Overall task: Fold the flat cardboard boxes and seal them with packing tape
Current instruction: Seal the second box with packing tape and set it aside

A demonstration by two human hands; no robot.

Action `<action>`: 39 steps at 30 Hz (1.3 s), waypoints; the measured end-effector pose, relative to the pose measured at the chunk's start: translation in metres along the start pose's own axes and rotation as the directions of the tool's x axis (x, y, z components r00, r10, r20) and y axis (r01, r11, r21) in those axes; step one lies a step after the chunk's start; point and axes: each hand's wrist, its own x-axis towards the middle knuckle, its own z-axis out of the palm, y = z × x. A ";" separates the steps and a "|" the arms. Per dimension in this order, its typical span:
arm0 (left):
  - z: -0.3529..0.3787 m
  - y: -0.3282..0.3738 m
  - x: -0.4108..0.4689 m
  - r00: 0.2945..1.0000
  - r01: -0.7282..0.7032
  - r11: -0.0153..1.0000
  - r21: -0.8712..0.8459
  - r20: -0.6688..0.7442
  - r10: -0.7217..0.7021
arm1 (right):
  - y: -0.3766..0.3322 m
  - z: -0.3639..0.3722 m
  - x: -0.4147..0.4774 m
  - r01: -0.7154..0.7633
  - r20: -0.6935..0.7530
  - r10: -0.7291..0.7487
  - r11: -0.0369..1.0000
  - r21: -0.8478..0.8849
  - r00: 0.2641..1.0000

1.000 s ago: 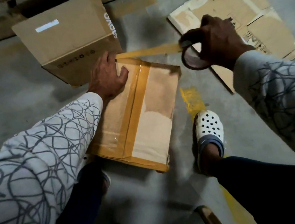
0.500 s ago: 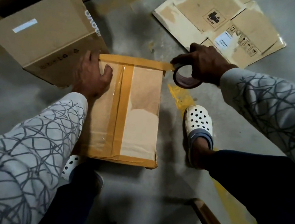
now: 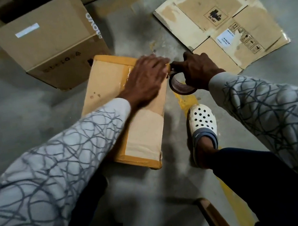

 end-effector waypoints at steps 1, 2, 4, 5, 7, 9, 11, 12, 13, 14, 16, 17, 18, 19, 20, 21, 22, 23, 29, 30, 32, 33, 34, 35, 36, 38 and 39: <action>0.006 0.011 0.003 0.999 -0.025 1.000 0.011 0.020 0.025 | 0.001 0.001 0.000 -0.012 0.004 0.012 1.000 -0.023 1.000; 0.009 0.017 0.005 0.998 -0.052 0.999 0.017 0.039 0.051 | 0.002 0.001 -0.001 -0.020 0.006 0.020 0.999 -0.046 1.000; 0.008 0.016 0.008 0.996 -0.082 0.997 -0.006 0.045 0.082 | 0.005 0.004 -0.005 -0.021 0.004 0.021 0.997 -0.069 1.000; 0.005 0.011 0.009 0.996 -0.076 0.996 -0.039 0.034 0.078 | 0.007 0.006 -0.006 -0.010 0.004 0.011 0.998 -0.067 1.000; -0.004 -0.004 0.010 1.000 -0.026 0.998 -0.065 0.000 0.026 | 0.009 0.008 -0.006 0.010 0.006 -0.009 0.999 -0.050 1.000; -0.012 -0.030 0.011 0.998 0.059 0.998 -0.007 -0.009 -0.059 | 0.009 0.009 -0.005 0.013 -0.003 -0.013 1.000 -0.027 1.000; -0.023 -0.061 0.010 0.991 0.135 0.991 0.021 -0.001 -0.135 | 0.011 0.011 -0.005 0.009 0.000 -0.009 1.000 -0.005 1.000; -0.028 -0.075 0.007 0.986 0.165 0.986 0.019 0.007 -0.165 | 0.012 0.012 -0.005 0.010 0.003 -0.010 1.000 0.002 1.000; -0.032 -0.086 0.004 0.979 0.201 0.979 0.017 0.022 -0.202 | 0.013 0.012 -0.006 0.010 0.003 -0.010 1.000 0.007 1.000; -0.036 -0.096 0.000 0.969 0.244 0.969 0.025 0.032 -0.245 | 0.014 0.011 -0.006 0.012 0.002 -0.012 1.000 0.012 1.000; -0.041 -0.113 -0.006 0.945 0.323 0.945 0.058 0.030 -0.325 | 0.015 0.010 -0.006 0.020 0.000 -0.020 1.000 0.021 1.000; -0.044 -0.117 -0.007 0.933 0.355 0.932 0.073 0.037 -0.358 | 0.015 0.010 -0.005 0.026 -0.001 -0.026 0.999 0.027 1.000; -0.046 -0.119 -0.008 0.917 0.392 0.918 0.063 0.051 -0.395 | 0.015 0.010 -0.004 0.030 -0.004 -0.029 0.999 0.034 1.000; -0.048 -0.121 -0.008 0.906 0.416 0.908 0.054 0.070 -0.419 | 0.014 0.010 -0.004 0.033 -0.007 -0.033 0.999 0.039 0.999; -0.051 -0.119 -0.009 0.893 0.438 0.897 0.053 0.091 -0.441 | 0.013 0.009 -0.004 0.039 -0.010 -0.038 0.998 0.040 0.999; -0.052 -0.117 -0.010 0.881 0.454 0.886 0.093 0.104 -0.462 | 0.011 0.009 -0.004 0.045 -0.009 -0.045 0.998 0.036 0.999; -0.055 -0.115 -0.009 0.860 0.483 0.860 0.166 0.096 -0.502 | 0.009 0.008 -0.004 0.050 -0.006 -0.050 0.998 0.028 0.999; -0.058 -0.110 -0.008 0.832 0.519 0.816 0.255 0.070 -0.551 | 0.006 0.007 -0.004 0.055 0.003 -0.055 0.998 0.015 0.998; -0.072 -0.045 0.011 0.900 0.349 0.774 0.528 0.042 -0.434 | -0.004 -0.005 -0.008 0.049 0.107 -0.043 0.997 -0.059 0.993; -0.070 -0.022 0.011 0.904 0.379 0.827 0.416 0.023 -0.426 | -0.003 -0.007 -0.012 0.035 0.114 -0.028 0.998 -0.054 0.993; -0.061 0.023 0.007 0.887 0.443 0.876 0.191 0.050 -0.460 | 0.002 -0.011 -0.017 0.009 0.108 -0.004 0.999 -0.050 0.994; -0.055 0.047 0.001 0.866 0.477 0.869 0.135 0.096 -0.490 | 0.006 -0.012 -0.021 0.000 0.098 0.005 0.999 -0.053 0.995; -0.049 0.067 -0.009 0.825 0.536 0.839 0.091 0.156 -0.544 | 0.010 -0.011 -0.024 -0.006 0.082 0.011 0.998 -0.057 0.997; -0.044 0.085 -0.025 0.759 0.617 0.785 0.056 0.224 -0.612 | 0.014 -0.011 -0.026 -0.004 0.062 0.008 0.999 -0.052 0.998; -0.037 0.102 -0.045 0.688 0.687 0.725 0.041 0.284 -0.668 | 0.016 -0.011 -0.029 0.004 0.042 -0.002 0.999 -0.045 0.999; -0.016 0.128 -0.094 0.625 0.724 0.683 0.102 0.322 -0.711 | 0.018 -0.011 -0.034 0.024 0.040 -0.023 0.999 -0.037 0.999; -0.005 0.138 -0.117 0.646 0.693 0.704 0.154 0.301 -0.701 | 0.018 -0.012 -0.036 0.021 0.059 -0.020 1.000 -0.017 0.998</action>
